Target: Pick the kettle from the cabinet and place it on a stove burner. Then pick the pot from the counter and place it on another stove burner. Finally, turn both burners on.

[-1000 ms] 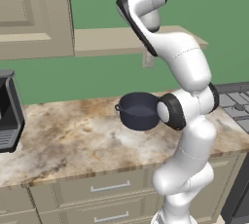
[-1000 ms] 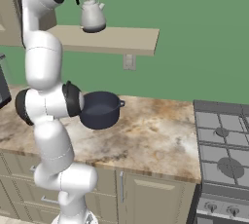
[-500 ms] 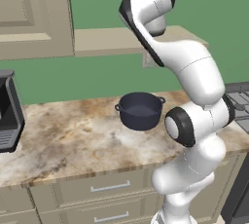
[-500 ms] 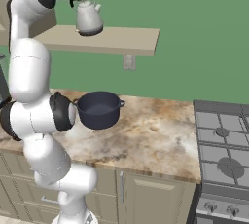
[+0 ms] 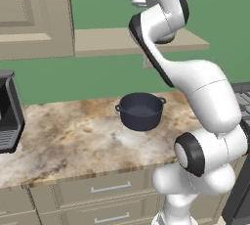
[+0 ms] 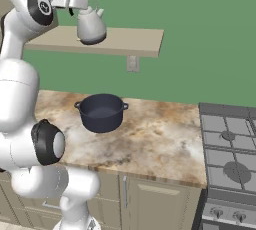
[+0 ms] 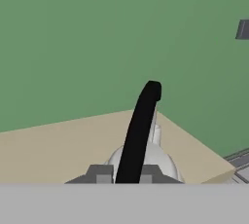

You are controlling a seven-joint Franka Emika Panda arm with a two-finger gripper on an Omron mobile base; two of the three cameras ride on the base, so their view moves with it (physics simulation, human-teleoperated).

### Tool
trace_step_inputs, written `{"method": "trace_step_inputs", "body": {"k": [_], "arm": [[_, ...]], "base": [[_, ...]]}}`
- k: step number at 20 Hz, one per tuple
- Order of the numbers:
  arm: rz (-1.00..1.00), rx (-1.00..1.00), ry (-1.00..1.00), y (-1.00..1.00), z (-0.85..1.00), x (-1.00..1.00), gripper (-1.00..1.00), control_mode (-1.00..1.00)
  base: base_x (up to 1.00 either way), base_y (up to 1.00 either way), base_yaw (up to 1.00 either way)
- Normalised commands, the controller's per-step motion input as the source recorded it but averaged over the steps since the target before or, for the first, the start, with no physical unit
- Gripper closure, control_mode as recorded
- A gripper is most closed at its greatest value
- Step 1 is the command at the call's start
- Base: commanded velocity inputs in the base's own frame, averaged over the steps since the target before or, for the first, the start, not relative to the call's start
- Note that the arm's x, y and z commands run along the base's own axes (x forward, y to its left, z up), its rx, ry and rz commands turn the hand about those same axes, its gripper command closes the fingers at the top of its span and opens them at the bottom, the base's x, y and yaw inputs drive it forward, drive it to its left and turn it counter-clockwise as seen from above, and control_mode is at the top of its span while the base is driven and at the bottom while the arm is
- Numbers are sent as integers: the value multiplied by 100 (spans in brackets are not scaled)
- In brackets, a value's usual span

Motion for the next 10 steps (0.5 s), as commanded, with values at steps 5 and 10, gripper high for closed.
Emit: {"method": "trace_step_inputs", "body": {"k": [5, 10], "arm": [[-1, 0, -3, -10, 0, -51, 100, -100], [-1, 0, -1, -4, 0, -43, 100, -100]], "base": [[0, 0, 0], [0, 0, 0]]}}
